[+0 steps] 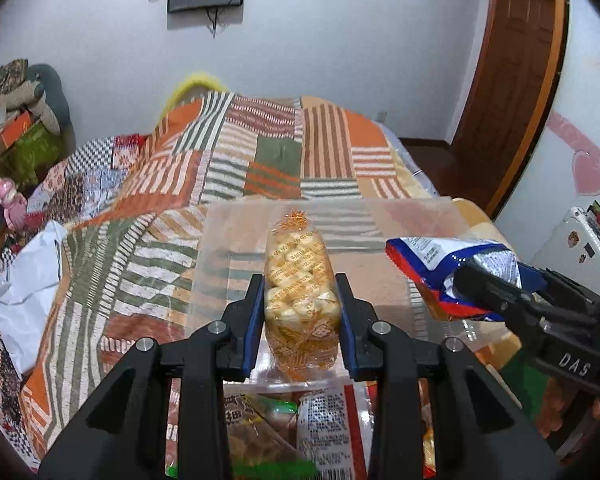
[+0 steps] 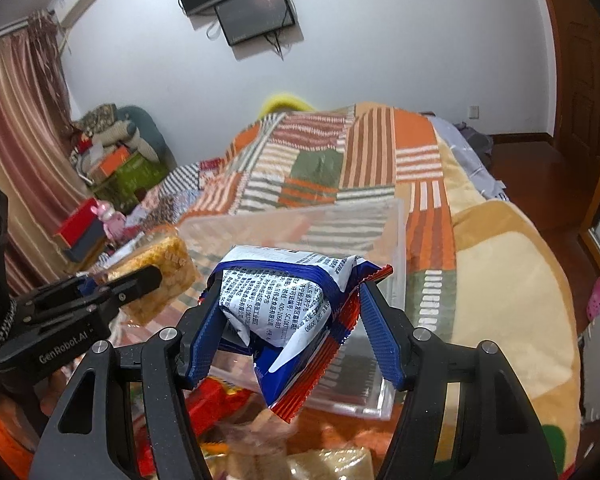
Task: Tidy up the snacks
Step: 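Lower the puff bag into the box with the left gripper while the right drops the chip bag in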
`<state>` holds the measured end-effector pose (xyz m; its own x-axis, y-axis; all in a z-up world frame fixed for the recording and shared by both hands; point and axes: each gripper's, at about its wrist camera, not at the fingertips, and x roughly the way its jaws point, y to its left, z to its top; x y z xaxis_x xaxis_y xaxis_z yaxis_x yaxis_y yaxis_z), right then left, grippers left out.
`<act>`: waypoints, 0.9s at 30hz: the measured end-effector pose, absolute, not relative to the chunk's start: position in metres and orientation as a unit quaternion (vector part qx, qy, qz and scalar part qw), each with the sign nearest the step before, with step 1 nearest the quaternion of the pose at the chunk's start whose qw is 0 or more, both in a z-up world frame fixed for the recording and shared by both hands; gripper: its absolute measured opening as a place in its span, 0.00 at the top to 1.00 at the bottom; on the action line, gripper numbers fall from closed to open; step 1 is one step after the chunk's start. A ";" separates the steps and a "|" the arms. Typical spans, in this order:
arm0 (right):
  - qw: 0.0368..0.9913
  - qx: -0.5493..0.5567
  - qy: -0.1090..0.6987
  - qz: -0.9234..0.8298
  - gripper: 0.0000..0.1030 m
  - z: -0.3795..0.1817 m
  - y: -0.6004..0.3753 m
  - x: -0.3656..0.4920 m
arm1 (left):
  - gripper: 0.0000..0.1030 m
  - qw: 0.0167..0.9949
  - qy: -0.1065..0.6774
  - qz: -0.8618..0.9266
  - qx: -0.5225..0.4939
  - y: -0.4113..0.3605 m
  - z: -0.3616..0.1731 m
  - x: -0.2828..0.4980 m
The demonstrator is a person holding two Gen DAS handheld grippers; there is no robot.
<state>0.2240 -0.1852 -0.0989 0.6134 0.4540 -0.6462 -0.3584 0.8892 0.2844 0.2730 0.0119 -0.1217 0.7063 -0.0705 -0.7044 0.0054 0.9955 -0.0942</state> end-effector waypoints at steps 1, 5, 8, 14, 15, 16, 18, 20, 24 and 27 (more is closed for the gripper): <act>0.895 0.061 0.381 0.226 0.40 -0.101 -0.184 0.226 | 0.68 0.919 0.391 -0.023 -0.047 0.013 -0.126 0.277; 0.887 0.051 0.399 0.226 0.39 -0.111 -0.181 0.231 | 0.68 0.912 0.407 -0.021 -0.042 0.013 -0.137 0.284; 0.887 0.038 0.403 0.224 0.39 -0.115 -0.179 0.233 | 0.68 0.909 0.415 -0.021 -0.036 0.011 -0.144 0.287; 0.885 0.027 0.406 0.226 0.34 -0.112 -0.175 0.231 | 0.68 0.909 0.415 -0.021 -0.041 0.014 -0.149 0.285; 0.885 0.025 0.407 0.226 0.33 -0.113 -0.175 0.232 | 0.68 0.910 0.413 -0.019 -0.038 0.014 -0.147 0.283; 0.885 0.023 0.407 0.224 0.30 -0.113 -0.174 0.232 | 0.68 0.910 0.413 -0.020 -0.037 0.014 -0.146 0.282; 0.885 0.022 0.409 0.224 0.28 -0.112 -0.174 0.230 | 0.68 0.911 0.411 -0.023 -0.037 0.014 -0.143 0.279; 0.885 0.023 0.408 0.224 0.27 -0.111 -0.174 0.228 | 0.67 0.911 0.410 -0.025 -0.039 0.015 -0.140 0.276; 0.893 0.020 0.393 0.219 0.25 -0.100 -0.176 0.220 | 0.63 0.915 0.401 -0.024 -0.041 0.017 -0.129 0.263; 0.897 0.024 0.382 0.222 0.23 -0.089 -0.180 0.212 | 0.54 0.920 0.389 -0.023 -0.044 0.021 -0.117 0.250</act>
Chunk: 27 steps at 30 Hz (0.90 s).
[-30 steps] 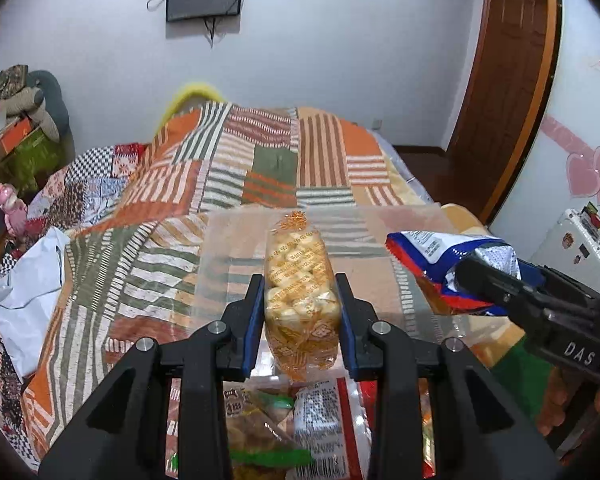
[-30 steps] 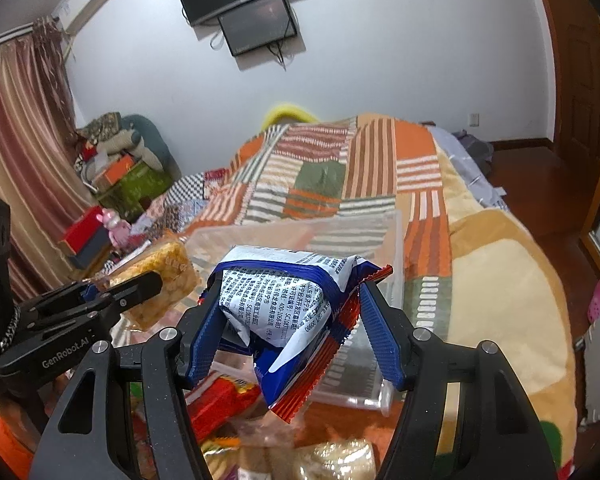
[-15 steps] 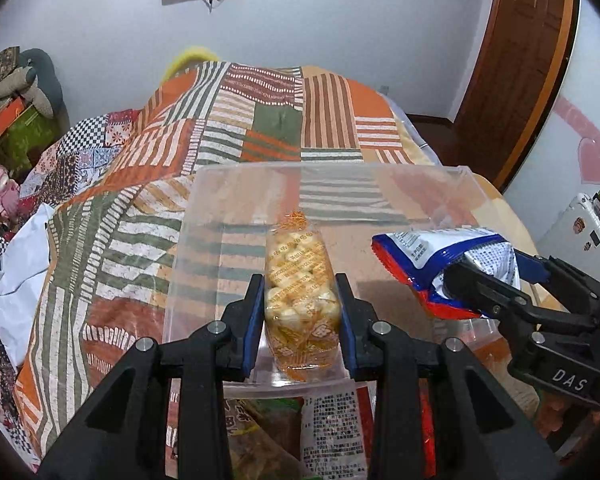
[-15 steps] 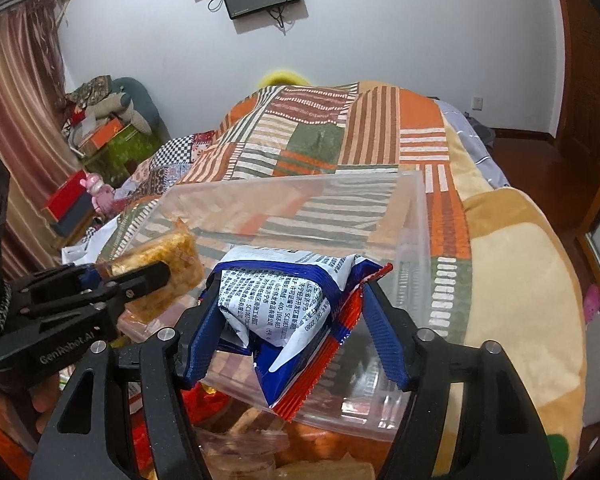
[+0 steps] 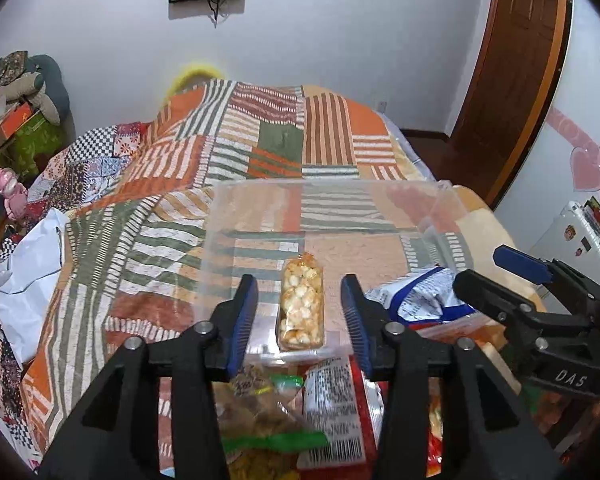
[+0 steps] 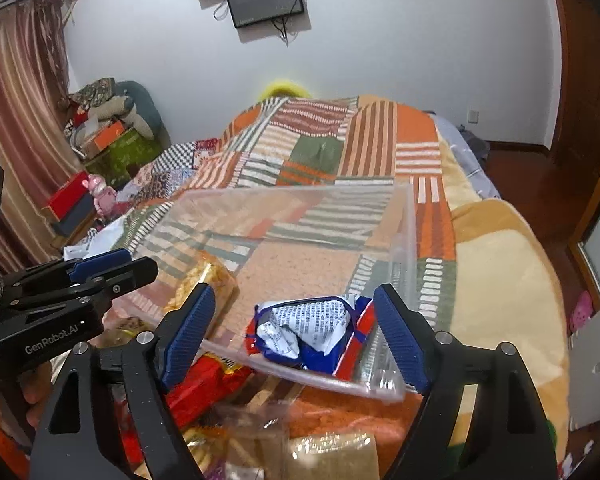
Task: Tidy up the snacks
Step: 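Lower the puff bag into the box with the left gripper while the right drops the chip bag in, then grasp the green jelly cup with the left gripper while the right grasps the biscuit roll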
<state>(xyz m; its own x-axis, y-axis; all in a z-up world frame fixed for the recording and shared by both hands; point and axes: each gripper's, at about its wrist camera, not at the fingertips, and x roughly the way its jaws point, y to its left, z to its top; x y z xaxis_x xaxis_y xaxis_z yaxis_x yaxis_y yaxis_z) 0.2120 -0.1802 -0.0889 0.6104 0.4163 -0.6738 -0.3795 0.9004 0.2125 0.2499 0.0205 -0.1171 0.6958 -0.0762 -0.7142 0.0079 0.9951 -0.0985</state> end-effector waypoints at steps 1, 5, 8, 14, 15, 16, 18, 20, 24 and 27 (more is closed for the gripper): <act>0.898 0.025 0.379 0.222 0.23 -0.087 -0.180 0.211 | 0.51 0.922 0.384 -0.021 -0.043 0.021 -0.113 0.245; 0.905 0.024 0.362 0.224 0.23 -0.071 -0.187 0.194 | 0.37 0.932 0.361 -0.018 -0.036 0.025 -0.095 0.224; 0.907 0.026 0.352 0.228 0.22 -0.064 -0.188 0.181 | 0.28 0.938 0.346 -0.016 -0.031 0.029 -0.084 0.205; 0.915 0.016 0.335 0.225 0.20 -0.057 -0.194 0.156 | 0.15 0.942 0.334 -0.014 -0.029 0.044 -0.071 0.171; 0.915 0.015 0.335 0.225 0.20 -0.058 -0.195 0.151 | 0.14 0.941 0.335 -0.013 -0.031 0.047 -0.071 0.165; 0.915 0.014 0.335 0.224 0.20 -0.058 -0.195 0.149 | 0.14 0.941 0.337 -0.012 -0.033 0.050 -0.071 0.160; 0.913 0.013 0.339 0.226 0.20 -0.061 -0.197 0.143 | 0.14 0.938 0.344 -0.008 -0.033 0.057 -0.074 0.151; 0.911 0.015 0.343 0.228 0.20 -0.065 -0.198 0.138 | 0.14 0.936 0.351 0.000 -0.035 0.065 -0.079 0.143; 0.908 0.009 0.354 0.225 0.20 -0.076 -0.197 0.128 | 0.14 0.928 0.371 0.011 -0.035 0.076 -0.094 0.125; 0.905 0.007 0.363 0.223 0.20 -0.083 -0.198 0.120 | 0.14 0.921 0.387 0.013 -0.039 0.080 -0.108 0.113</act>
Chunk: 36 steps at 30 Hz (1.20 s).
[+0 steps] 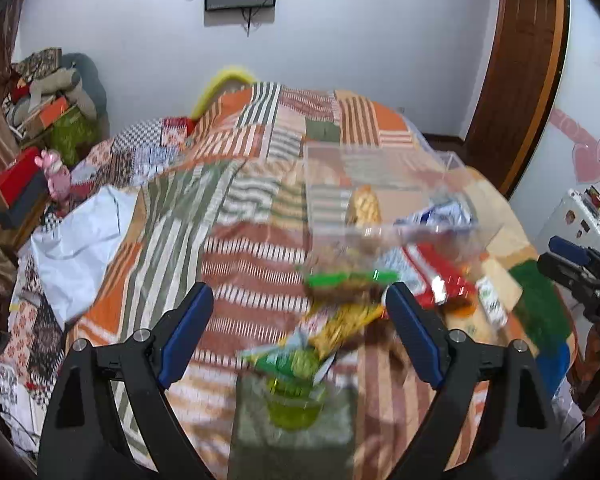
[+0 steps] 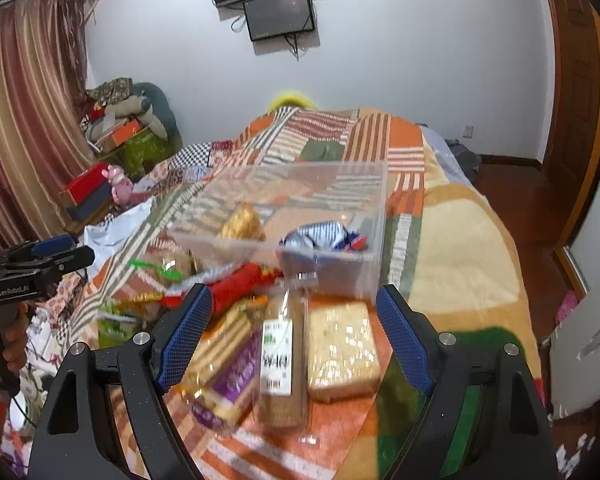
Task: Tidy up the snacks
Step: 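Grasp the green jelly cup with the left gripper while the right grasps the biscuit roll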
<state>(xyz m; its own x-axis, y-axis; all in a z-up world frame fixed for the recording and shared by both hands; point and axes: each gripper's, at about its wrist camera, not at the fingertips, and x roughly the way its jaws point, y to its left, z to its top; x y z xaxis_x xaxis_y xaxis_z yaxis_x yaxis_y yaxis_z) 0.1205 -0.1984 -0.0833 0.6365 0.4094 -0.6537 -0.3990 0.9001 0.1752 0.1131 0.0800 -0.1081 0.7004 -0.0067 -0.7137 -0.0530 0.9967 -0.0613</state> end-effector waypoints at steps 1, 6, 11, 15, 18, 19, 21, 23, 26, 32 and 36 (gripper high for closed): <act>0.903 0.009 0.368 0.223 0.20 -0.087 -0.199 0.119 | 0.14 0.919 0.392 0.012 -0.039 0.080 -0.113 0.109; 0.889 0.014 0.396 0.228 0.21 -0.104 -0.199 0.114 | 0.14 0.908 0.417 0.007 -0.044 0.081 -0.140 0.095; 0.872 0.010 0.426 0.239 0.41 -0.123 -0.194 0.112 | 0.14 0.895 0.442 0.006 -0.059 0.081 -0.170 0.088; 0.861 0.007 0.444 0.250 0.54 -0.132 -0.188 0.113 | 0.14 0.888 0.455 -0.002 -0.060 0.079 -0.187 0.084; 0.862 -0.006 0.441 0.250 0.54 -0.134 -0.183 0.114 | 0.14 0.887 0.458 -0.001 -0.059 0.078 -0.194 0.085; 0.862 -0.008 0.440 0.251 0.54 -0.133 -0.183 0.114 | 0.14 0.886 0.460 0.000 -0.060 0.078 -0.197 0.087; 0.862 -0.009 0.440 0.252 0.54 -0.134 -0.179 0.116 | 0.18 0.884 0.462 -0.002 -0.063 0.078 -0.202 0.088; 0.863 -0.015 0.438 0.250 0.54 -0.135 -0.175 0.118 | 0.28 0.883 0.465 -0.006 -0.064 0.078 -0.205 0.089; 0.865 -0.021 0.436 0.247 0.52 -0.137 -0.171 0.121 | 0.34 0.881 0.468 -0.007 -0.064 0.076 -0.211 0.092; 0.872 -0.060 0.425 0.238 0.51 -0.141 -0.164 0.120 | 0.55 0.884 0.464 0.002 -0.050 0.077 -0.216 0.094; 0.877 -0.089 0.415 0.226 0.54 -0.142 -0.162 0.119 | 0.55 0.883 0.466 -0.007 -0.058 0.079 -0.214 0.090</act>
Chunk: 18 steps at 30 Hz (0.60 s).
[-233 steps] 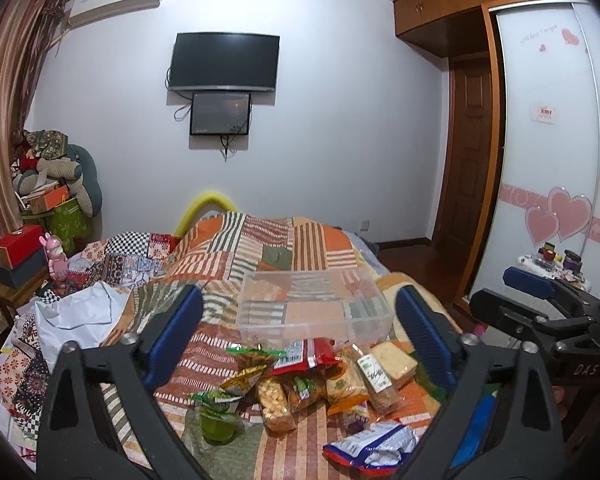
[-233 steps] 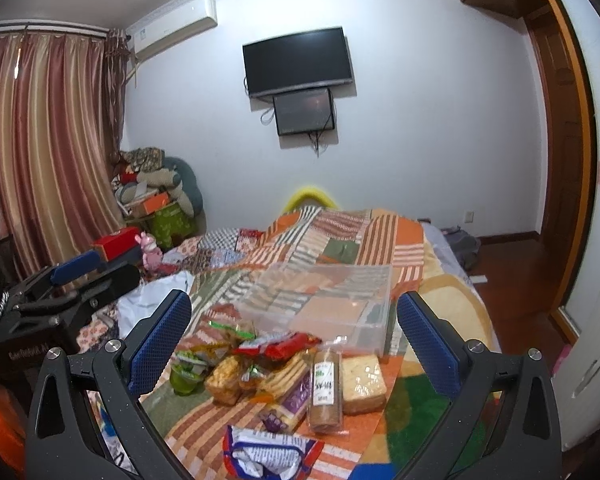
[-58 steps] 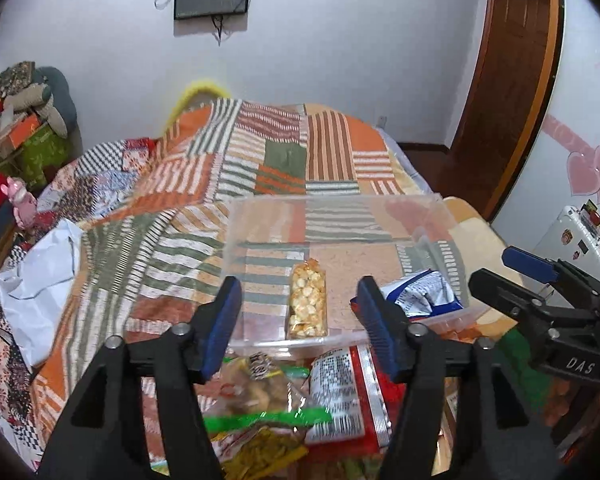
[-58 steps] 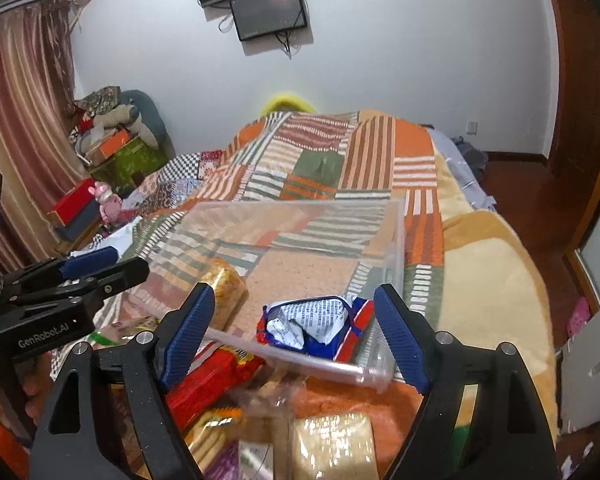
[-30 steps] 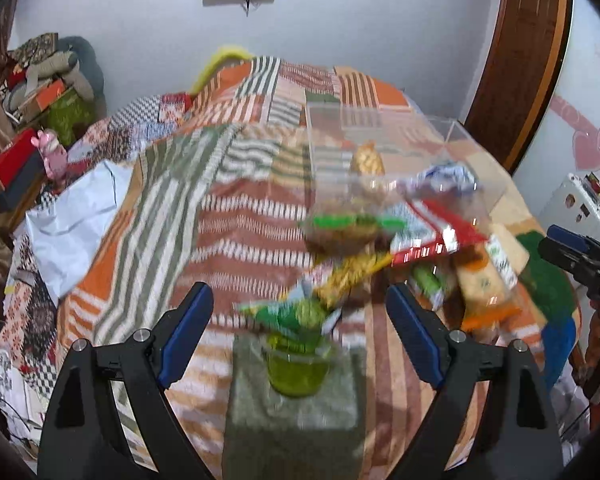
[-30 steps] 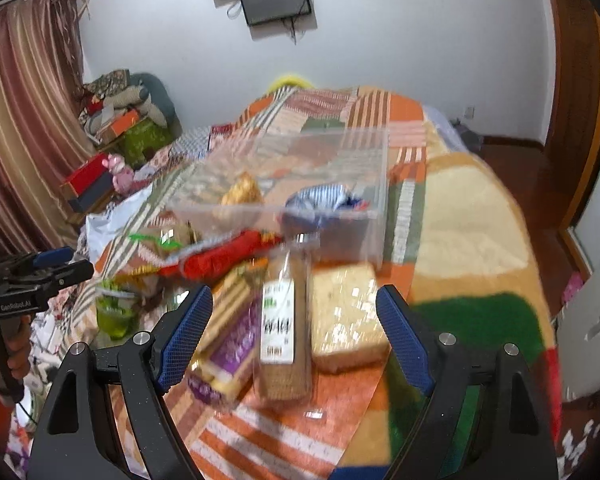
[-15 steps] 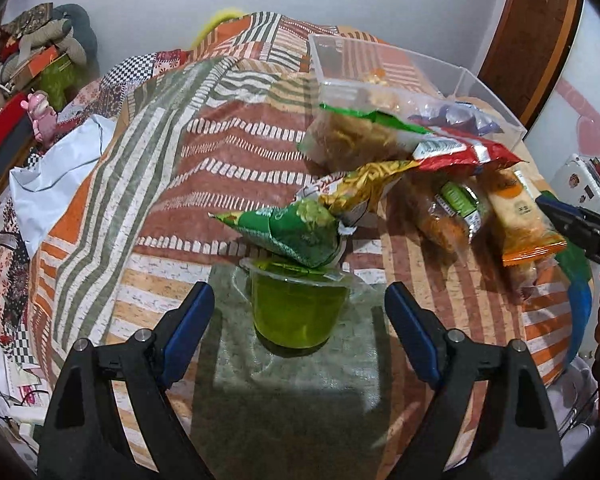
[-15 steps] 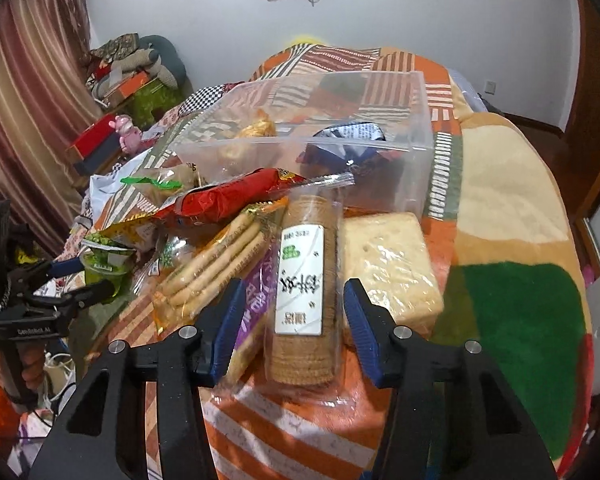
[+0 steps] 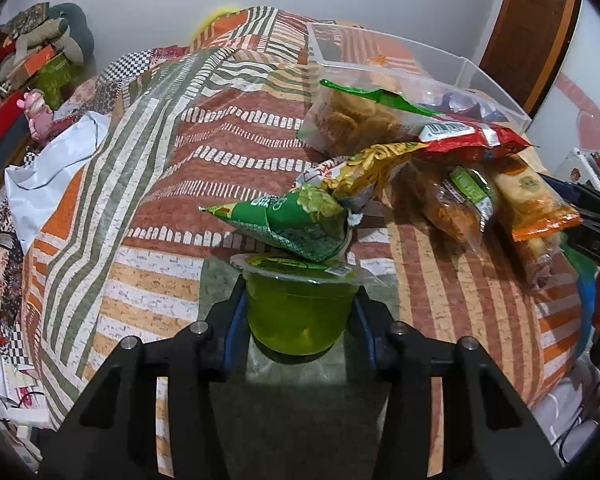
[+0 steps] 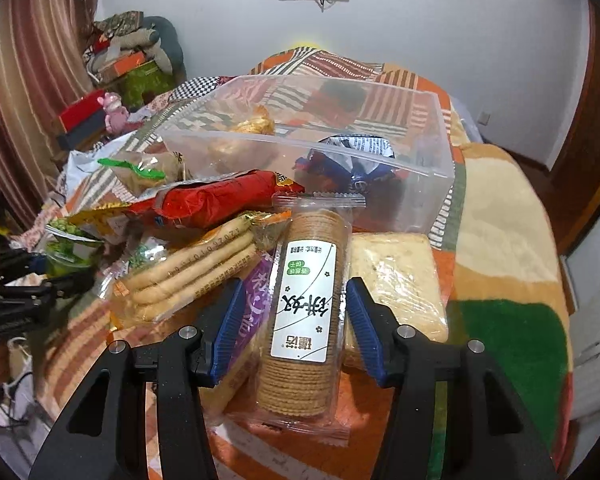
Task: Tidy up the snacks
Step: 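Grasp the green jelly cup with the left gripper while the right grasps the biscuit roll, then place the jelly cup into the box with the left gripper while the right places the biscuit roll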
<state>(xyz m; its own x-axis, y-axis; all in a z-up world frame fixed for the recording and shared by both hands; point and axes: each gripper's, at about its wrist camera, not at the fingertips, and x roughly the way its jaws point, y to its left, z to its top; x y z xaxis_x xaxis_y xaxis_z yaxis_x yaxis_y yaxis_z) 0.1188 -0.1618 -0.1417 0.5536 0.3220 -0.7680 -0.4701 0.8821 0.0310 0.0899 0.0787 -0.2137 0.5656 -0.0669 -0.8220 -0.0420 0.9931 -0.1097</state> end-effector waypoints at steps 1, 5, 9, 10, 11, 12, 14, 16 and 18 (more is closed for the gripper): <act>0.878 -0.094 0.414 0.223 0.60 -0.142 -0.162 0.118 | 0.55 0.883 0.466 -0.008 -0.058 0.078 -0.213 0.088; 0.877 -0.071 0.421 0.221 0.70 -0.139 -0.174 0.121 | 0.55 0.883 0.465 -0.022 -0.061 0.074 -0.207 0.080; 0.871 -0.052 0.429 0.233 0.75 -0.136 -0.186 0.117 | 0.55 0.885 0.461 -0.036 -0.057 0.066 -0.199 0.072; 0.870 -0.051 0.432 0.232 0.76 -0.136 -0.188 0.114 | 0.55 0.886 0.460 -0.038 -0.055 0.063 -0.197 0.070; 0.868 -0.048 0.436 0.232 0.76 -0.137 -0.193 0.111 | 0.55 0.886 0.459 -0.040 -0.055 0.060 -0.195 0.069; 0.867 -0.046 0.439 0.233 0.76 -0.138 -0.196 0.108 | 0.55 0.887 0.457 -0.044 -0.055 0.058 -0.193 0.069; 0.861 -0.032 0.449 0.236 0.76 -0.140 -0.207 0.103 | 0.55 0.888 0.454 -0.050 -0.052 0.053 -0.189 0.066; 0.856 -0.017 0.456 0.243 0.76 -0.139 -0.212 0.102 | 0.55 0.890 0.450 -0.054 -0.047 0.048 -0.184 0.064; 0.853 -0.012 0.461 0.243 0.73 -0.137 -0.218 0.098 | 0.55 0.892 0.447 -0.057 -0.045 0.044 -0.180 0.063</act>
